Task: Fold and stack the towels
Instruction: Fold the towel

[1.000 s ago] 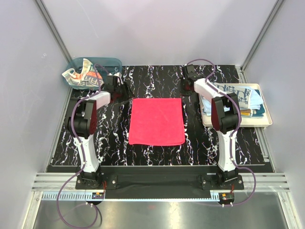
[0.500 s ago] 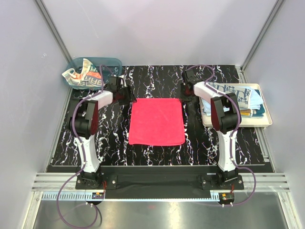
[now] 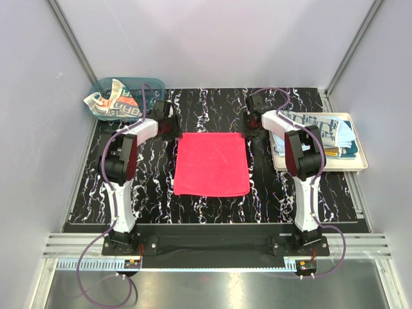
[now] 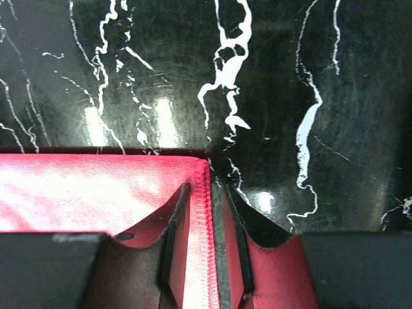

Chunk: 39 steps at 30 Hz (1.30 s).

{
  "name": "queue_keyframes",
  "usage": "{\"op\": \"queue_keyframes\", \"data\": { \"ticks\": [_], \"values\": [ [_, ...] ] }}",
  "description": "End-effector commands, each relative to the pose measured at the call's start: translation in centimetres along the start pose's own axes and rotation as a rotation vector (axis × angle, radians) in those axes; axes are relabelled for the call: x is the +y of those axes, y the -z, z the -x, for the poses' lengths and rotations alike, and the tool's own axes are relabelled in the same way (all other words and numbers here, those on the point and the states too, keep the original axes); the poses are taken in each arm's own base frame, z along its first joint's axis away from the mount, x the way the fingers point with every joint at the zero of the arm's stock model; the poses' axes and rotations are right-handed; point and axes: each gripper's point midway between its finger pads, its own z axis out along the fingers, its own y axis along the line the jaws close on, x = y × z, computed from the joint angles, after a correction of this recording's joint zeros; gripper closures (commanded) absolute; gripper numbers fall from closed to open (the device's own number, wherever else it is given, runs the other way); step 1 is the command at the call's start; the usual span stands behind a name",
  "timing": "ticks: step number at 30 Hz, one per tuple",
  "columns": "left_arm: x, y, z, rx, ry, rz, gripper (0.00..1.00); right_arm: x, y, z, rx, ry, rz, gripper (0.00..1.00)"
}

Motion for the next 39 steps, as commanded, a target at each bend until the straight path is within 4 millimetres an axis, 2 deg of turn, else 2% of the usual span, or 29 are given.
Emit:
{"op": "queue_keyframes", "data": {
  "ticks": [1,5,14,20,23,27,28,33,36,39],
  "values": [
    [0.8,-0.5,0.6,-0.015,-0.008,0.057,0.52,1.2,1.6,2.7,-0.070,-0.019,0.051,0.67],
    [0.2,-0.8,0.8,-0.018,-0.017,0.046,0.54,1.2,1.2,2.4,-0.067,-0.023,0.050,0.67],
    [-0.8,-1.5,0.5,-0.015,-0.005,0.019,0.54,1.6,1.8,3.4,-0.100,-0.033,0.066,0.66],
    [-0.7,-2.0,0.1,-0.005,-0.013,0.046,0.55,1.1,0.7,2.5,-0.063,-0.026,0.047,0.66],
    [-0.6,-2.2,-0.2,-0.002,-0.009,0.056,0.61,1.4,0.2,1.9,-0.042,-0.022,0.066,0.67],
    [-0.6,-2.2,-0.2,-0.005,-0.003,0.055,0.77,1.4,0.1,1.6,-0.034,-0.013,0.070,0.75],
    [-0.6,-2.2,-0.1,-0.010,0.001,0.055,0.83,1.4,0.1,1.5,-0.032,-0.011,0.070,0.78],
    [-1.6,-1.4,1.7,-0.061,0.000,0.027,0.99,1.4,0.5,2.1,-0.049,-0.005,0.066,0.94],
    [-2.7,-0.7,3.8,-0.123,-0.009,-0.006,1.00,1.6,0.8,3.5,-0.084,0.003,0.066,0.99],
    [-3.1,-0.3,5.8,-0.180,-0.020,-0.019,1.00,1.6,1.0,5.5,-0.137,0.013,0.053,1.00]
  ]
}}
